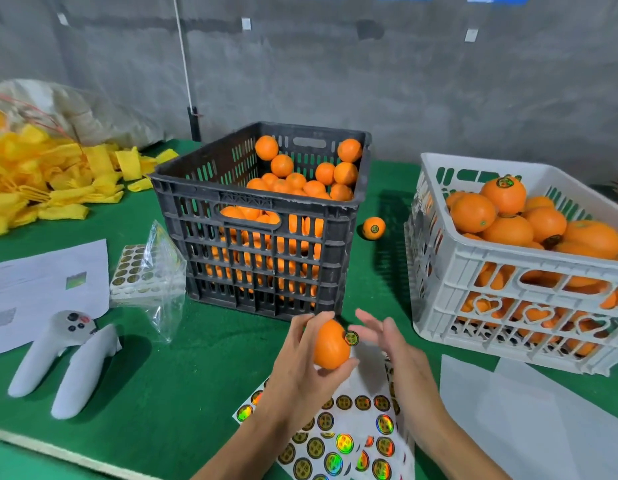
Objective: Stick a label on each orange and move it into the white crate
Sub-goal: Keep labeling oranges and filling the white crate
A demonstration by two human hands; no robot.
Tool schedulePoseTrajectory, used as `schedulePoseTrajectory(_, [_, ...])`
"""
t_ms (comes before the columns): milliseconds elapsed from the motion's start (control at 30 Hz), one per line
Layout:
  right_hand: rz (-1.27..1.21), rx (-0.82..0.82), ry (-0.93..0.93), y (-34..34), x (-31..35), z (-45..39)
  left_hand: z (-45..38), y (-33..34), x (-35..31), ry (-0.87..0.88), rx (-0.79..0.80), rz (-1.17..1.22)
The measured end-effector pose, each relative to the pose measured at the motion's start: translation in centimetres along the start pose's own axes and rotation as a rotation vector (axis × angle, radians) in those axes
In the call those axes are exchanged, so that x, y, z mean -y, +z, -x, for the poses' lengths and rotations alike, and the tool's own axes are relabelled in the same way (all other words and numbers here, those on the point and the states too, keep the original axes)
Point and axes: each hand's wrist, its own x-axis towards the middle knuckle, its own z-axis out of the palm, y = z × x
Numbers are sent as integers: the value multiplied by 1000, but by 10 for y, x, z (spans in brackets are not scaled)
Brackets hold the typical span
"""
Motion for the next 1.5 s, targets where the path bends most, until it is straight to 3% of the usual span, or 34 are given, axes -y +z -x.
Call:
schedulePoseTrajectory(167, [-5, 28, -39, 9, -6, -8, -1, -2, -4, 4, -44, 86])
schedulePoseTrajectory(433, [50, -99, -151, 20, -13, -8, -1, 0, -7, 8, -57, 246])
schedulePoseTrajectory(567, [161, -253, -366, 16, -4, -5, -7, -1, -11, 49, -78, 221])
schedulePoseTrajectory(733, [348, -271, -559, -13, 25, -16, -57, -8, -45, 89, -30, 203])
schedulePoseTrajectory(833, [519, -449, -737, -41, 52, -31, -103, -4, -81, 155, -16, 246])
schedulePoseTrajectory(933, [641, -641, -872, -79, 83, -51, -155, 10, -124, 332, -73, 213])
schedulePoseTrajectory(1067, [773, -783, -760, -132, 121, -71, -226, 33, -182, 444, -82, 218])
schedulePoseTrajectory(1333, [1057, -839, -193, -175, 152, -117, -313, 58, -211, 360, 364, -86])
schedulePoseTrajectory(1500, [910, -678, -503, -134, 170, -154, -365, -23, -174, 227, 199, -288])
